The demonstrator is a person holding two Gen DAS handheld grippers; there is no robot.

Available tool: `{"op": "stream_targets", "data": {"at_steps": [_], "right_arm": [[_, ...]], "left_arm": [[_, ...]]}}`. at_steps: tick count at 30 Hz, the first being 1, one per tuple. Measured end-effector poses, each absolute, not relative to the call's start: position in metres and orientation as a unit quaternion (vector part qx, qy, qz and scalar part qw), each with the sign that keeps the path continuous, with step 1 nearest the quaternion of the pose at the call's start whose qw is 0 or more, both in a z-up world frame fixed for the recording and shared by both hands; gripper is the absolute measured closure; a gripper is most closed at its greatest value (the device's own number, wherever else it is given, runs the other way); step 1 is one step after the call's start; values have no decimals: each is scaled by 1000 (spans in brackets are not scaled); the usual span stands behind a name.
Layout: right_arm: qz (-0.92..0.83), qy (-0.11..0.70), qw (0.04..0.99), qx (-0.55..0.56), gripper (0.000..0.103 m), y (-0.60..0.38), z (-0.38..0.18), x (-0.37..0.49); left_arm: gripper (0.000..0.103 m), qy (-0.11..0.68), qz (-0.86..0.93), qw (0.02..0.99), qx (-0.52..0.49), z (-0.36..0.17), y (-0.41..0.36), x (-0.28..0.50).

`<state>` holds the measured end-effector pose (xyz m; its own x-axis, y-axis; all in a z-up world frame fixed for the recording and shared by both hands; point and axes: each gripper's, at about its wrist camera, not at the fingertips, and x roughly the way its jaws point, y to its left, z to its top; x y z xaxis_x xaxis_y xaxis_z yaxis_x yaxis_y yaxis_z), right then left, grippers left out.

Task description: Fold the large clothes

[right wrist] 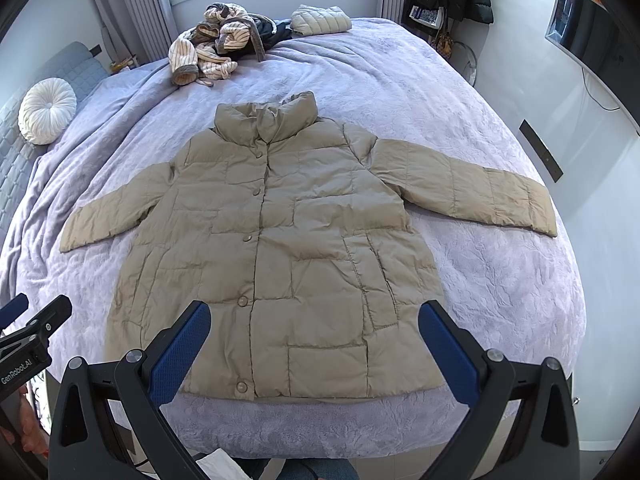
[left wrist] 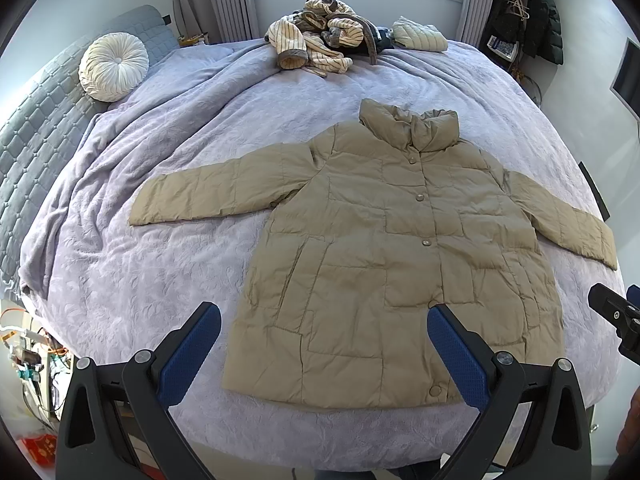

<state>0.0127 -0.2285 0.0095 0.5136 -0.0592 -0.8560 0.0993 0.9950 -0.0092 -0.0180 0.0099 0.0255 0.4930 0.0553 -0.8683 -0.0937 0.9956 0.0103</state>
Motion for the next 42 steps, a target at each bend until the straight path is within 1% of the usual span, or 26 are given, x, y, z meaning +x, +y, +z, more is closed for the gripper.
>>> {"op": "stream_targets", "data": {"at_steps": [42], "right_arm": [[-44,494,868,22,0,-239,7,17]], "left_arm": [[0,503,44,863,-18,22,16,-19]]}}
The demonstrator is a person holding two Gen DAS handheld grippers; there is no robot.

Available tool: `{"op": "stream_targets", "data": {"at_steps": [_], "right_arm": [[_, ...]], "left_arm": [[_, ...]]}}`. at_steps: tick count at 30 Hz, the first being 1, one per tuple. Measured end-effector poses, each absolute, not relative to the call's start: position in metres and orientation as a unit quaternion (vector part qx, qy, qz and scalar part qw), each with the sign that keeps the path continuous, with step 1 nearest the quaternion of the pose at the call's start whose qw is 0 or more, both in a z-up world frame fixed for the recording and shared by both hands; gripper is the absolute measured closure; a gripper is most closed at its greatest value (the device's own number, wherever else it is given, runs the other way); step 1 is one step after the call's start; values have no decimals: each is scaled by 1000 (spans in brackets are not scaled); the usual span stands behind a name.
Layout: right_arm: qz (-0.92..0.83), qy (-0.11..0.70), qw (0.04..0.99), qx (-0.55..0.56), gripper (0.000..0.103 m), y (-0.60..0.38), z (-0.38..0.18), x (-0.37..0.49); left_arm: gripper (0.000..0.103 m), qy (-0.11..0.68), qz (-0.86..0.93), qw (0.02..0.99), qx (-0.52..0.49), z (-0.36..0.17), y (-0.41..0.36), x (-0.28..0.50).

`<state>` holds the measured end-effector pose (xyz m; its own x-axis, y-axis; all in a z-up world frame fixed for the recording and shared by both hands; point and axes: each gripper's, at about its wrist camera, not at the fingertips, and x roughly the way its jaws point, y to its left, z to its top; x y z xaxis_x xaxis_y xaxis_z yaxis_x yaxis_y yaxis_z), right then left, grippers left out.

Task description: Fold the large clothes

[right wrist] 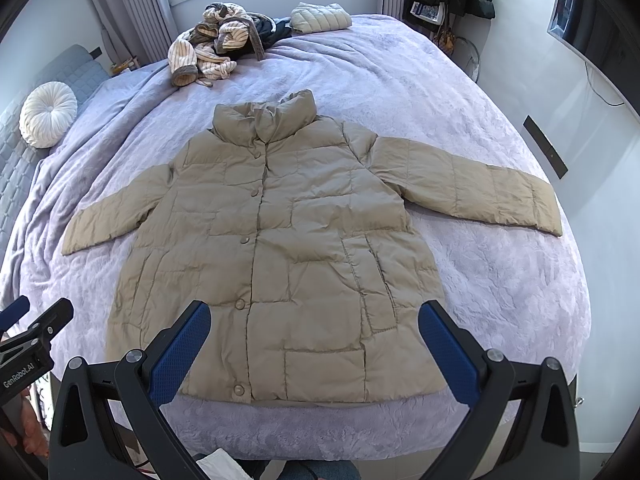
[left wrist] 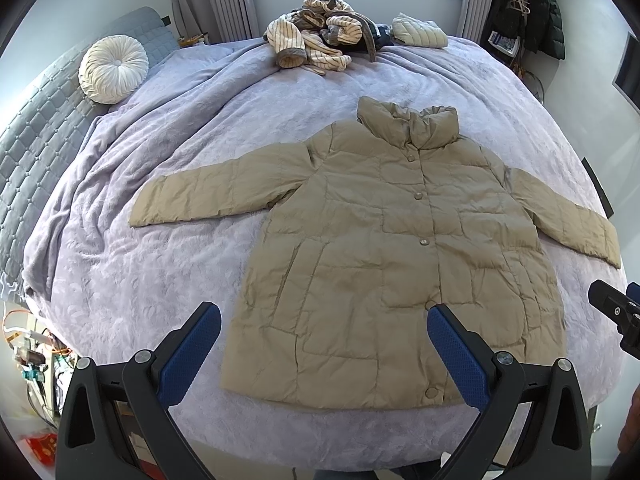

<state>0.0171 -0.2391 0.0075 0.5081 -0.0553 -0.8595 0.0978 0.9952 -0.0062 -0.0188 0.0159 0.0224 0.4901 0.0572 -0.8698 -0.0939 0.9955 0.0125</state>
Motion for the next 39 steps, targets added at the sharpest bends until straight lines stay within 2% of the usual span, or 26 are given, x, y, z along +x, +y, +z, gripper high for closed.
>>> {"op": "stream_targets", "data": {"at_steps": [9,14,18,28,39], "right_arm": [[-22,516,855,36,0,-241,-9,27],[6,593,803,59,0,-252,-21,36],[8,597,802,34,0,-237,-25,44],[24,636,772,0,0,-161,-82,105],[85,622,778,25,2,-19,-154,232]], "left_arm": [[0,525,60,847,-48,9,28,-14],[0,539,81,834,-86,-8,53,-16],[0,544,95,826,-114,-26,80,-11],[0,536,83,818,-193,-84,202,48],[0,495,123,794,-330,-197,358,145]]}}
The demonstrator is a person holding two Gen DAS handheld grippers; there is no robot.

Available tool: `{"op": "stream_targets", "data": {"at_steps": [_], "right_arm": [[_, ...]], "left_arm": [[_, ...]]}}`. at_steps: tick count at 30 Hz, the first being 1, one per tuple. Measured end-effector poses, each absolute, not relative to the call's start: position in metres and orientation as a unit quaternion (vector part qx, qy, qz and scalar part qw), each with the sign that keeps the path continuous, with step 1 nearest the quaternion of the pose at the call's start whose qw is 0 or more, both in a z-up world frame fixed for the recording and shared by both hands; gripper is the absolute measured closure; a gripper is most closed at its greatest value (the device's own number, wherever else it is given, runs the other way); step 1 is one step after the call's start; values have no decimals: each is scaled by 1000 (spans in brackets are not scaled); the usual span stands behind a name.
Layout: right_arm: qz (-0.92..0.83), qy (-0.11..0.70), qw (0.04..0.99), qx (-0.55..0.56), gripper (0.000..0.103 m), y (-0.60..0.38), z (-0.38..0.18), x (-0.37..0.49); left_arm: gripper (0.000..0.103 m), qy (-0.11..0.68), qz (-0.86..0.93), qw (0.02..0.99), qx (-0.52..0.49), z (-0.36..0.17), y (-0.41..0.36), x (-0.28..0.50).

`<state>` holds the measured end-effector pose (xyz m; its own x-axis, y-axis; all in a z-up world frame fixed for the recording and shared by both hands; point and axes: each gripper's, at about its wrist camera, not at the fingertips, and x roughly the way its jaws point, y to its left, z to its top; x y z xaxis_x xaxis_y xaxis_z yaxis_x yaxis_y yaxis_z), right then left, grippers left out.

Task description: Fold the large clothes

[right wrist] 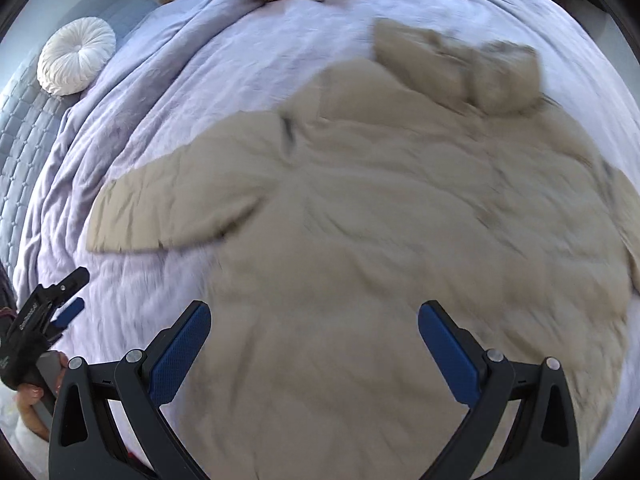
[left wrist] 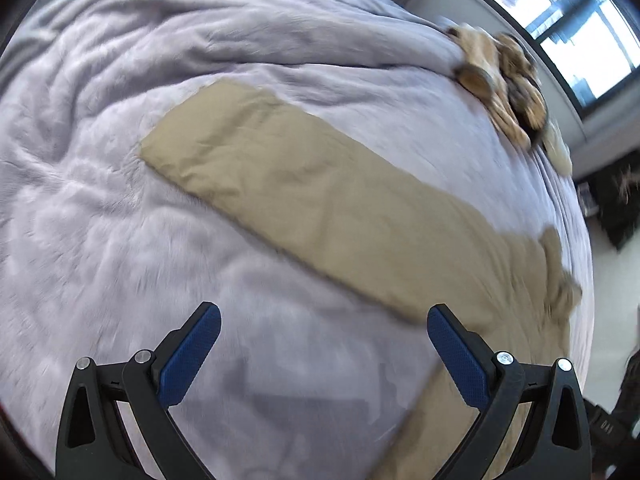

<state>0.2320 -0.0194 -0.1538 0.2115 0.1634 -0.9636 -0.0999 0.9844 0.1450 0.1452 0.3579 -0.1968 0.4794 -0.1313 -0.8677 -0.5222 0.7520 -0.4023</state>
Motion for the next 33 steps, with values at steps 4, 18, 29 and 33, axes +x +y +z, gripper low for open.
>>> {"op": "stream_targets", "data": {"at_steps": [4,18,29,33], "right_arm": [[99,616,781,22,53,7,-187,267],[99,619,779,-26,90,39,-279,319],[111,611,784,17,90,15,-279,314],[120,609,784,26,90,8,-284,311]], "left_arm": [[0,485,129,779,-375,-231,391,172],[24,464,154,785,-381,-270,411,210],[97,401,14,845,-353,-203,379,237],[97,370,-45,875,-310,-150,334,252]]}}
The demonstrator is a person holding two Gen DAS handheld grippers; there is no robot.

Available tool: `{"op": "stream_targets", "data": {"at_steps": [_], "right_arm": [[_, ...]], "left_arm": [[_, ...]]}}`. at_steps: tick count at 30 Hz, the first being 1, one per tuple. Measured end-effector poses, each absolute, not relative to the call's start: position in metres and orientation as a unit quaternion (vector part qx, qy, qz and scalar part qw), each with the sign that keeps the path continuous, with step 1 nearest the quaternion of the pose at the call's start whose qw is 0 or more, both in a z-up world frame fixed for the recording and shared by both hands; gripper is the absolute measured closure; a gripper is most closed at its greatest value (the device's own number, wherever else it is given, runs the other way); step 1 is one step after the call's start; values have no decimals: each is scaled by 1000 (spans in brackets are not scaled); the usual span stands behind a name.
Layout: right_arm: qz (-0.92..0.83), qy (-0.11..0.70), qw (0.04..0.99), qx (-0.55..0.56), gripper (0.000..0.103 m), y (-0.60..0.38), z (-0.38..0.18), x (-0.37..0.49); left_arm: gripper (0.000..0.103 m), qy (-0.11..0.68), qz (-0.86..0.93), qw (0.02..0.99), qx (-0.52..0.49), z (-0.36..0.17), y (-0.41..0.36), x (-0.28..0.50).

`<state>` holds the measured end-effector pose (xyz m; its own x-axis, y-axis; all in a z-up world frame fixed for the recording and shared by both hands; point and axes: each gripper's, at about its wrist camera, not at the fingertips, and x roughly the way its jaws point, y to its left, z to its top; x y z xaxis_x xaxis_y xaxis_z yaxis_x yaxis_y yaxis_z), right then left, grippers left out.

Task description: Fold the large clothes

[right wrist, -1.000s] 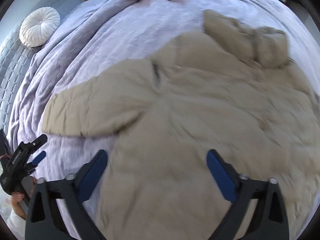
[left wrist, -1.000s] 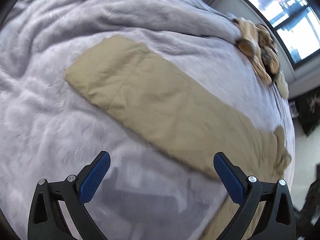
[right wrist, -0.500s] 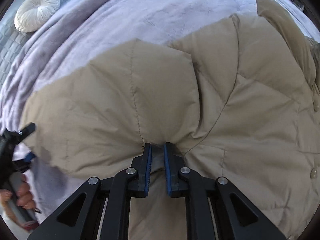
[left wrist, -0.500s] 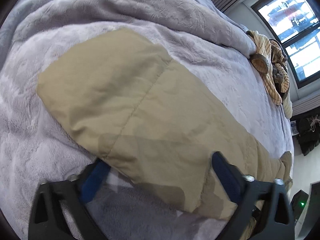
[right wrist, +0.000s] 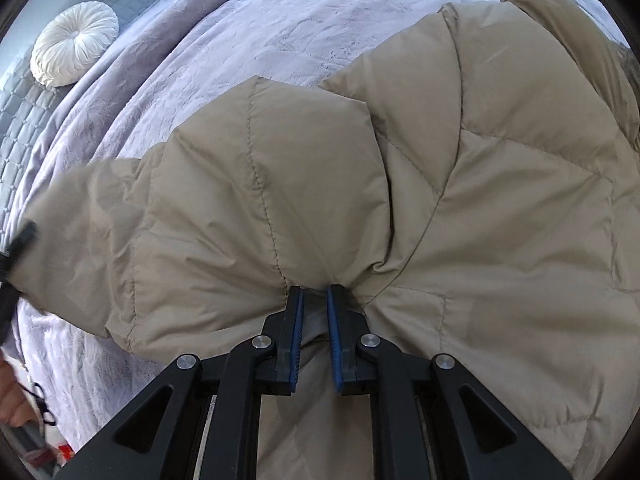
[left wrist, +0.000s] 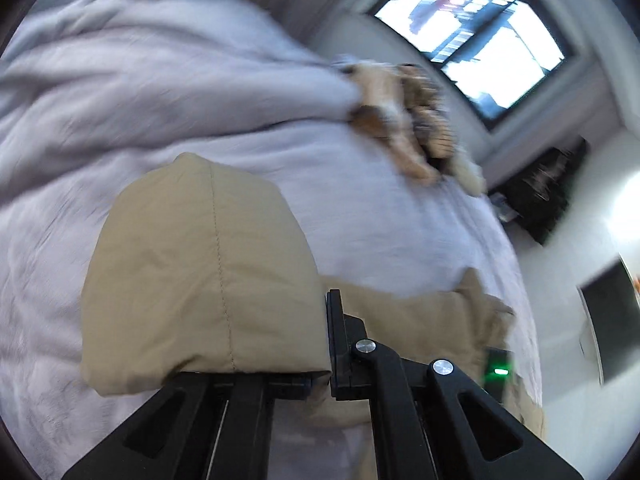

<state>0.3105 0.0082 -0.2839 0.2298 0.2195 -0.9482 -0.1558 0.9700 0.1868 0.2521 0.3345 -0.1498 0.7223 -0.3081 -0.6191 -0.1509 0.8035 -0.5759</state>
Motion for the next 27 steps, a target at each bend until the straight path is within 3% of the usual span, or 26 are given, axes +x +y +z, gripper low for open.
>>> {"op": "stream_targets", "data": {"at_steps": [5,13,17,24,26,27], "right_arm": [[143,610,774,88,90,-25,-264,301],[102,572,803,131,90,-159,-209,240],[32,550,821,148,90,-250,-195,191],[-51,545,817,182,89,-358,-197,112],[-53,546,812,197,89,-373,-191,106],[-54,546,811,204,89,-374,-196,92]], "left_arm": [[97,350,-126,894,-250,-102,243,272],[97,373,-241,885,-141,-84,40,286],[97,407,-241,881,-30,-113,-64,283],[96,465,-203,858,82,-178,-127,265],[72,467,-200,855,107,-180,-130,253],[33,469,-205,852,109,-181,-126,244]]}}
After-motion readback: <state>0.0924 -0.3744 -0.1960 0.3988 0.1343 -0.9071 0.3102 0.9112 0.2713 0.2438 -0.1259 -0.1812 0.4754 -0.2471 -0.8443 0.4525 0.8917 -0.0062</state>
